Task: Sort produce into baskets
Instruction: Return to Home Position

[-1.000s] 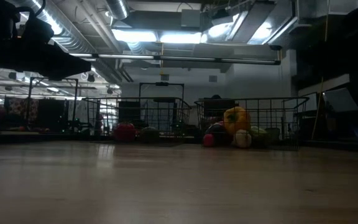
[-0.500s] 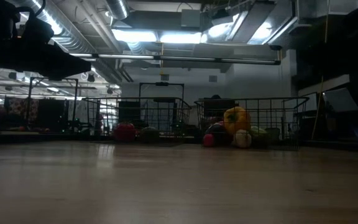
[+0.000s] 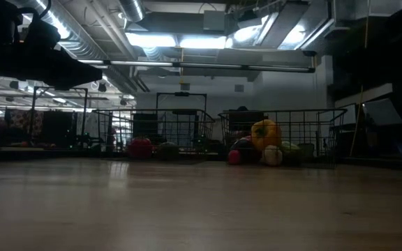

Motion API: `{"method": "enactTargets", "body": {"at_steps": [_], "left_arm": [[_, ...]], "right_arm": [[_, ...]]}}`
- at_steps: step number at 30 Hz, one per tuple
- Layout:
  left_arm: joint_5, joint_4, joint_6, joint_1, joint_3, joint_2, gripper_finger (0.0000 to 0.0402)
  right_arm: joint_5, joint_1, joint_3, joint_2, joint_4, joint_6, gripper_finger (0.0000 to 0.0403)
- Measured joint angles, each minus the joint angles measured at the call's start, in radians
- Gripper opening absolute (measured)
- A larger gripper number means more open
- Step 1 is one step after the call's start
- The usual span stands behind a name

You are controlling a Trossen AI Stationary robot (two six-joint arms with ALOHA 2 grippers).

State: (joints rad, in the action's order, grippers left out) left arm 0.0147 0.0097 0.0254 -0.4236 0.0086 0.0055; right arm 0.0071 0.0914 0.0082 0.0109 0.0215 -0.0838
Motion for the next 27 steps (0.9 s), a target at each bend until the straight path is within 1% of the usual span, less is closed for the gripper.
{"method": "enactTargets", "body": {"at_steps": [7,27], "left_arm": [[0.000,0.000,0.000,0.000,0.000,0.000,0.0148],[0.000,0.000,0.000,0.000,0.000,0.000,0.0148]], "right_arm": [[0.009,0.028,0.000,0.039,0.011,0.000,0.0170],[0.001,0.026,0.000,0.040,0.007,0.000,0.0170]]}}
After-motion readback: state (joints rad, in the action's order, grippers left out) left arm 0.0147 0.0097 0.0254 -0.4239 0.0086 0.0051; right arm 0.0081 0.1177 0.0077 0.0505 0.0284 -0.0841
